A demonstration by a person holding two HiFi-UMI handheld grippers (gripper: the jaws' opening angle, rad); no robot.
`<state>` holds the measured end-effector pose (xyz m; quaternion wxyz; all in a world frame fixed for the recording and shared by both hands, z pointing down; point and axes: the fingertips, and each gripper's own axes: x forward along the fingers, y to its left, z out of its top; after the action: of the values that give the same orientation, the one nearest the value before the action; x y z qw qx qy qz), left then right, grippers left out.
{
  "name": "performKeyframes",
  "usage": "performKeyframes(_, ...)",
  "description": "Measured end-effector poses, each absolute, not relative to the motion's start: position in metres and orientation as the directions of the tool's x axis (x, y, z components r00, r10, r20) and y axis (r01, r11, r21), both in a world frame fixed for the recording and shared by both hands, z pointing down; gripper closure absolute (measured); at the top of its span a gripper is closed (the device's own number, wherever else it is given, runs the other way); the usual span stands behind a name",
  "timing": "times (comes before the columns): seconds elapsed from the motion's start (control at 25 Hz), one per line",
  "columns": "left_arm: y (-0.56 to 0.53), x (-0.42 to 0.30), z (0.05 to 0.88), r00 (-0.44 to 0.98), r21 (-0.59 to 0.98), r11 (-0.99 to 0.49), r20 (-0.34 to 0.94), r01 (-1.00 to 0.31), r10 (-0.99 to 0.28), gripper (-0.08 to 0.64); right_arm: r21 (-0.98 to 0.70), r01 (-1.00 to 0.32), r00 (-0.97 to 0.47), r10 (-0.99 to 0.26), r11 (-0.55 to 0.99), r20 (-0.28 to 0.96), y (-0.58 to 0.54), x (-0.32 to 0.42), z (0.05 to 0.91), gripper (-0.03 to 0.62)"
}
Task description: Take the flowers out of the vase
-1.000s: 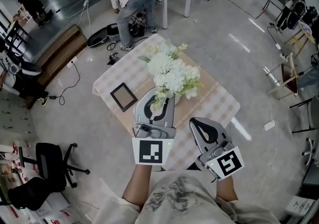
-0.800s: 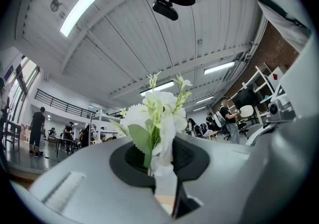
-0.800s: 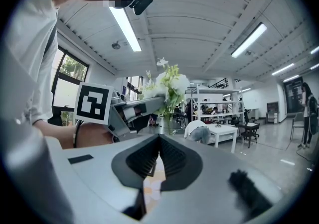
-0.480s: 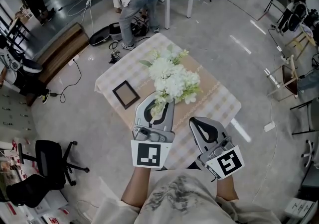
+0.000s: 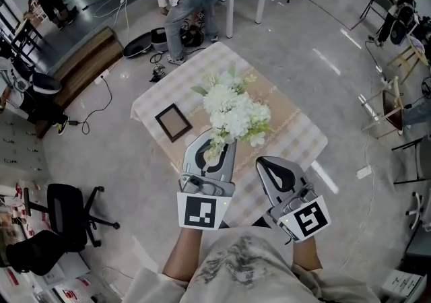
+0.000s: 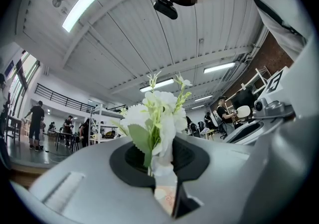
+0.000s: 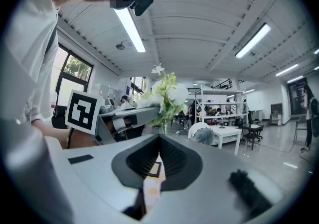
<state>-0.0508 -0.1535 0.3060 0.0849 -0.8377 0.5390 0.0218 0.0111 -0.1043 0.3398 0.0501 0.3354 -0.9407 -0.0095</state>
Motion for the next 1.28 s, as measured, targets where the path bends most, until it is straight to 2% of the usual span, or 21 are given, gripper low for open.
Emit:
performKeyframes(0.68, -0.114, -0.076, 0.323, 0.422, -0.080, -0.415, -0.093, -0.906, -0.902, 0.495, 0.062, -0.619, -0.778, -0.622, 0.783, 0.088, -0.082, -0.006, 0.336, 0.577)
performKeyframes(1.28, -0.092, -0.081, 0.329, 0.455, -0.108, -0.447, -0.075, -0.888, -0.887, 0.495, 0.049, -0.622, -0.776, -0.624, 0.781, 0.091, -0.069, -0.011, 0.337, 0.577)
